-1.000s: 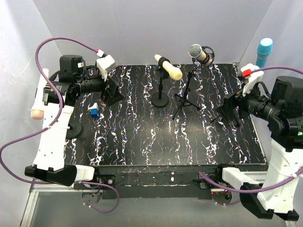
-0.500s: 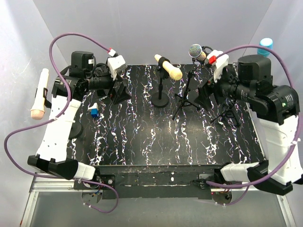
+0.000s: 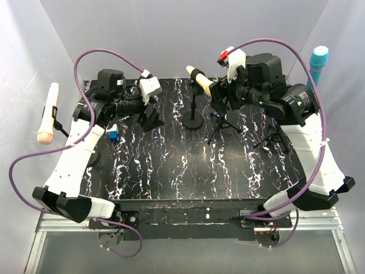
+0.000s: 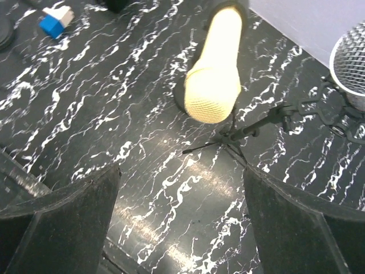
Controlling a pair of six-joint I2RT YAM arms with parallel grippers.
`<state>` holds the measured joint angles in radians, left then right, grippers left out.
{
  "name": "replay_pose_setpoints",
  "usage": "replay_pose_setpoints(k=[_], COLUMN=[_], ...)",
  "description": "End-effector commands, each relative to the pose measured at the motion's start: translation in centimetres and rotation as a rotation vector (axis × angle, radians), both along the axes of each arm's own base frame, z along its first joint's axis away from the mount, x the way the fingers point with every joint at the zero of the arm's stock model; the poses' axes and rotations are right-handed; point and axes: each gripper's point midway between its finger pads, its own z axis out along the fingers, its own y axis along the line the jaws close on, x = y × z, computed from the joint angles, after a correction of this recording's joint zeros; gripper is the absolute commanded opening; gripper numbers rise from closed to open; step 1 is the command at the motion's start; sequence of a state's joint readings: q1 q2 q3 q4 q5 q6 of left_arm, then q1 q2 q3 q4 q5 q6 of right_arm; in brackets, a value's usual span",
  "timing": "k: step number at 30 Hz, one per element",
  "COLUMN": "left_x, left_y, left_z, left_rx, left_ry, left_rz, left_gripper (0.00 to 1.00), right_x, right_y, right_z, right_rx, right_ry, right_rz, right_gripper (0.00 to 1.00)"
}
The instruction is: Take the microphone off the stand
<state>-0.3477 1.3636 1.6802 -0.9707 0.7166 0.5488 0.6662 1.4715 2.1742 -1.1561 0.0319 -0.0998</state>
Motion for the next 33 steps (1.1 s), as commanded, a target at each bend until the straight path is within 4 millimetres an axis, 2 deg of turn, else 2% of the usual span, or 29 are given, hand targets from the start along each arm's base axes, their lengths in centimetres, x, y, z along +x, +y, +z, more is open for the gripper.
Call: replay_pose_setpoints(k=[1, 4, 7, 12, 15, 18, 22, 27, 33], left_x=[-0.3, 0.0, 0.2, -1.3, -1.9, -2.6, -2.4, -2.3, -2.1], left_y=[1.3, 2.3, 2.7, 1.6, 1.6, 1.4, 1.0, 0.5, 0.2], left_z=[0.6, -0.1, -0.5, 0.8, 2.0, 1.7, 1.1, 1.5, 1.8], left_rx=[0.061, 0.149, 0.194, 0.119, 0.071, 0.059, 0.037, 0.027, 0.018], left_ry=[-0.117, -0.122, -0.085, -0.066, -0.073, -0.079, -0.057, -0.044, -0.052], left_rz=[0.035, 0.082, 0.112, 0.068, 0.083, 0.057, 0.064, 0.037, 0.026], left_gripper=[0.98, 0.98, 0.98, 0.98, 0.98, 0.98, 0.98, 0.98, 0.98], right_x=[3.0, 3.6, 3.5, 3.8, 4.3, 5.0, 5.5, 6.3, 7.4], right_y=[-0.8, -1.1, -0.6, 0.9, 1.4, 1.7, 1.8, 2.4, 3.4], right_z=[2.1, 2.5, 2.2, 0.3, 0.2, -0.1, -1.1, -2.3, -2.7], right_rx=[0.096, 0.139, 0.194, 0.171, 0.147, 0.120, 0.099, 0.082, 0.079], right_ry=[-0.088, -0.090, -0.056, -0.004, -0.021, -0.042, -0.031, -0.011, -0.009], right_rz=[-0.225, -0.306, -0.319, -0.284, -0.285, -0.291, -0.308, -0.313, -0.315], right_gripper=[0.95, 0.95, 0.94, 0.91, 0.89, 0.89, 0.88, 0.87, 0.85])
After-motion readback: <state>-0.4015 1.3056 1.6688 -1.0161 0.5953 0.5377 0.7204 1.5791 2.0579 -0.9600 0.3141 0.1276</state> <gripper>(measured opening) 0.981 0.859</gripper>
